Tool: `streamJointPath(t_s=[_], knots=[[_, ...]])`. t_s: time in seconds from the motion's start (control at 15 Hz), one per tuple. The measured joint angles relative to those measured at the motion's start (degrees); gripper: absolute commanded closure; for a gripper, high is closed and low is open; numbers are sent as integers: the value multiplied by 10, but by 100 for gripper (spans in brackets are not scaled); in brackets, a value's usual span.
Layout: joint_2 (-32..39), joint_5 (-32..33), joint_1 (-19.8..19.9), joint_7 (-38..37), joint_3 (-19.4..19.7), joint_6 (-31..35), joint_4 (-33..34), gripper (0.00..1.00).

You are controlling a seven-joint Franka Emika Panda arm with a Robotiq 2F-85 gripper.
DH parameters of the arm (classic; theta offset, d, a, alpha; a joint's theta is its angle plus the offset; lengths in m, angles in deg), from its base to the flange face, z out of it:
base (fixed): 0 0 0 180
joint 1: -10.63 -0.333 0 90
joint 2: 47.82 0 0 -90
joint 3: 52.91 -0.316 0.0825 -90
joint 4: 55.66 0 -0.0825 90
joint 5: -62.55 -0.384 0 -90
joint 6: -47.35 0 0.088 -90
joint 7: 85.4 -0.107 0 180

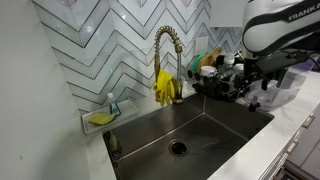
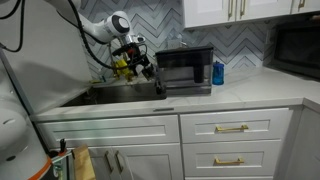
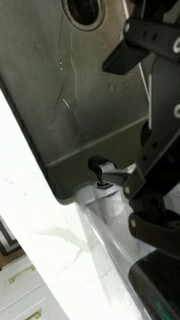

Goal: Open and close the tap of the water dispenser on the right

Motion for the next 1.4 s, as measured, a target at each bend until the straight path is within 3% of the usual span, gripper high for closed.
streamJointPath(t_s=[0.6, 0.87, 1.4], knots=[[-178, -148, 18, -44, 4, -10, -71, 0], [-245, -203, 21, -20, 16, 1, -110, 0], [-265, -213, 21, -9, 20, 11, -128, 0]])
